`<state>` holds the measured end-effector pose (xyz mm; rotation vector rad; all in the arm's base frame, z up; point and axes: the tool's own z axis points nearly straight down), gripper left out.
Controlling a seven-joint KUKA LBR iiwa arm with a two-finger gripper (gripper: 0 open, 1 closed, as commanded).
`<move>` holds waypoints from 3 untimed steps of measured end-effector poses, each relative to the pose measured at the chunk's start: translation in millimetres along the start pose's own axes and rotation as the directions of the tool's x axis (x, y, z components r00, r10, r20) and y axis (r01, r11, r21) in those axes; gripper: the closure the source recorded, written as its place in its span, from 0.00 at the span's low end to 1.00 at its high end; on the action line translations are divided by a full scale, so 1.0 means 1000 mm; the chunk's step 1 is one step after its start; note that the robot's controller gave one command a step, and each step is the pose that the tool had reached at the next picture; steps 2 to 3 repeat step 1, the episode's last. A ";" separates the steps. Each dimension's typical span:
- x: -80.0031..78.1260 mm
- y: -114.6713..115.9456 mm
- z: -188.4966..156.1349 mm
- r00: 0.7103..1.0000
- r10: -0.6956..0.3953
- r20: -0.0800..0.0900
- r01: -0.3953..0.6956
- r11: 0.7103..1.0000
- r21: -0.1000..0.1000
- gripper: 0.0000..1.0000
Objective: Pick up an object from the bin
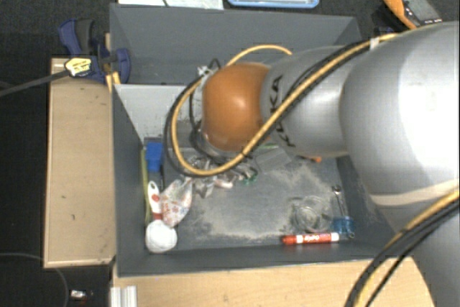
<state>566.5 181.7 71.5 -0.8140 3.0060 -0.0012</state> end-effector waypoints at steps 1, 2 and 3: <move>-0.001 0.000 -0.003 1.000 0.002 0.003 -0.002 1.000 0.000 1.00; -0.001 0.000 -0.003 1.000 0.002 0.003 -0.002 1.000 0.000 1.00; -0.001 0.000 -0.003 1.000 0.002 0.003 -0.002 1.000 0.000 1.00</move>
Offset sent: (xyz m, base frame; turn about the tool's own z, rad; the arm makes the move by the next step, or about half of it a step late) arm 0.0001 0.0001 0.0851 0.0016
